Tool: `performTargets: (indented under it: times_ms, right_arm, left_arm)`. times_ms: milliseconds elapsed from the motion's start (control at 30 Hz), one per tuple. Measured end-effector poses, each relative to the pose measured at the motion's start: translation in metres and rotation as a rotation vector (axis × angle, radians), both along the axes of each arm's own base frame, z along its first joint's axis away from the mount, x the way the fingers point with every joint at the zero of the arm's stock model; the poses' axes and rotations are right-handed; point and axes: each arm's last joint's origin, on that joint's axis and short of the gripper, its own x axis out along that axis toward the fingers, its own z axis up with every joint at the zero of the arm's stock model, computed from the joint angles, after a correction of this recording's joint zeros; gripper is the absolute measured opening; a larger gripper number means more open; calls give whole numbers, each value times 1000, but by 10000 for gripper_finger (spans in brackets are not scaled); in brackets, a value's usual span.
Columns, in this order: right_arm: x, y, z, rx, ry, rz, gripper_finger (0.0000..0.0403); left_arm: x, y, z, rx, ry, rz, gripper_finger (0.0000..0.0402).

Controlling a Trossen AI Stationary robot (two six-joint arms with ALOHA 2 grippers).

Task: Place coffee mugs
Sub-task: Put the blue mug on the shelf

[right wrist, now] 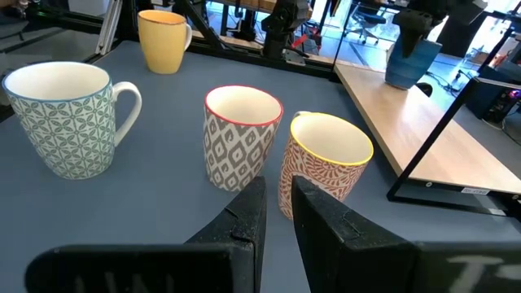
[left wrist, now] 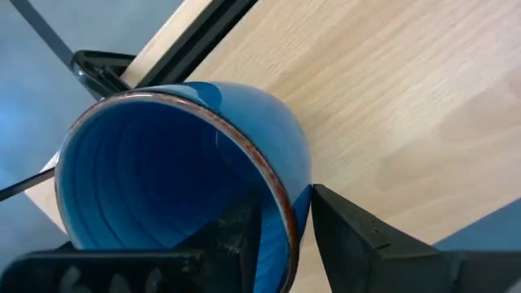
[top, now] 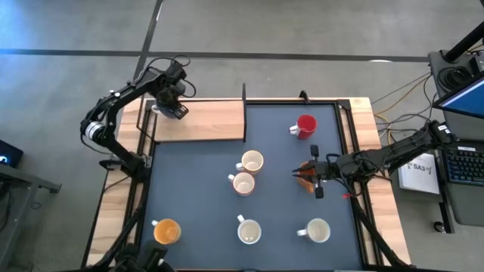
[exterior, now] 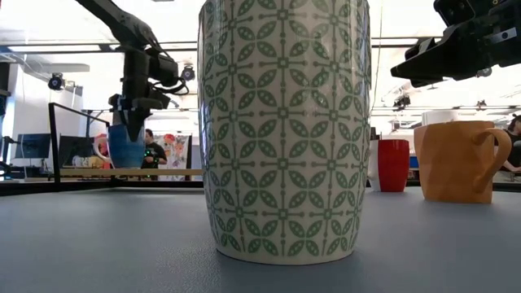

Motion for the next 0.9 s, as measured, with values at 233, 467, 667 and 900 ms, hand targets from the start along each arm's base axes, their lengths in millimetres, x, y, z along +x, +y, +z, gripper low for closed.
performTargets:
  times_ms: [233,467,667,900]
  right_arm:
    - [0,0,0,0,0,0,50]
    - [0,0,0,0,0,0,50]
    - [0,0,0,0,0,0,50]
    - [0,0,0,0,0,0,50]
  left_arm:
    - [-3,0,1,16,47,10,91]
    - [-5,-1,0,12,68,34,91]
    - [-8,-5,0,-13,114,66,91]
    - [-8,-6,0,-11,123,67,91]
